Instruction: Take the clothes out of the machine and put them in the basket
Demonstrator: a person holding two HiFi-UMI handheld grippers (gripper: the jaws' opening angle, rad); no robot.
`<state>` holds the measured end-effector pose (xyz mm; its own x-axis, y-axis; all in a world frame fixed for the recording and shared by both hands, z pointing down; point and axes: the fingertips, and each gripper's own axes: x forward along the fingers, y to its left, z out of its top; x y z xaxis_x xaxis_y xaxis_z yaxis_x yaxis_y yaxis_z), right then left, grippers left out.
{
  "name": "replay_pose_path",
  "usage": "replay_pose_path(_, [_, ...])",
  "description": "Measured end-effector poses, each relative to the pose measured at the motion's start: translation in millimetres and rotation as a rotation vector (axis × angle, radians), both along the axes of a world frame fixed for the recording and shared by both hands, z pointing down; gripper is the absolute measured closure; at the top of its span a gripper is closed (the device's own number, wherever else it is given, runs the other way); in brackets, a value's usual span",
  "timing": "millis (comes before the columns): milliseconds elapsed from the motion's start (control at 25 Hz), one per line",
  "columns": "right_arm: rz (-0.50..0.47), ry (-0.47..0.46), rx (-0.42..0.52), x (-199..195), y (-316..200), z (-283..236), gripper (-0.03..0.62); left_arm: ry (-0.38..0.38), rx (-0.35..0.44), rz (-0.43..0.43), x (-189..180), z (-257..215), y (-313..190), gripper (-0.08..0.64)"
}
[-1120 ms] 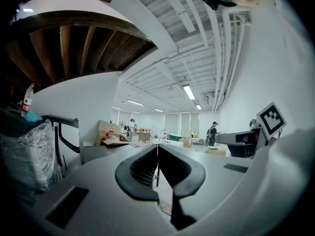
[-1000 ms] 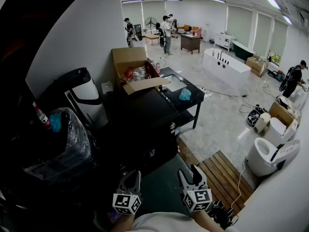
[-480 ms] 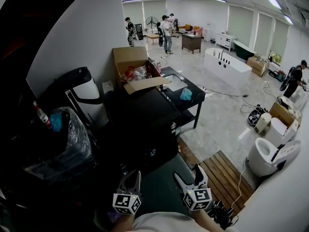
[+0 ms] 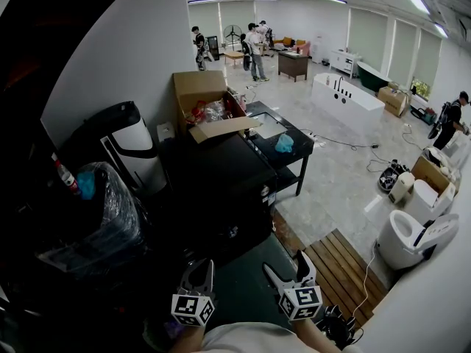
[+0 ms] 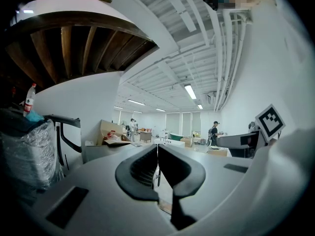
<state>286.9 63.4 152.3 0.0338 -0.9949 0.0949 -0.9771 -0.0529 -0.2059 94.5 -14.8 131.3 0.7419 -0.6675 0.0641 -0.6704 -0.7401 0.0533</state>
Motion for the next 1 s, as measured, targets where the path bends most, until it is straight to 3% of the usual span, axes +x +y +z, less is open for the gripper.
replay_pose_path(1000, [-0.021,-0.008,-0.021,10.5,2.3,9.0,0.121,-0.002,0.009,-0.029,2.5,-0.2,3.3,0.540])
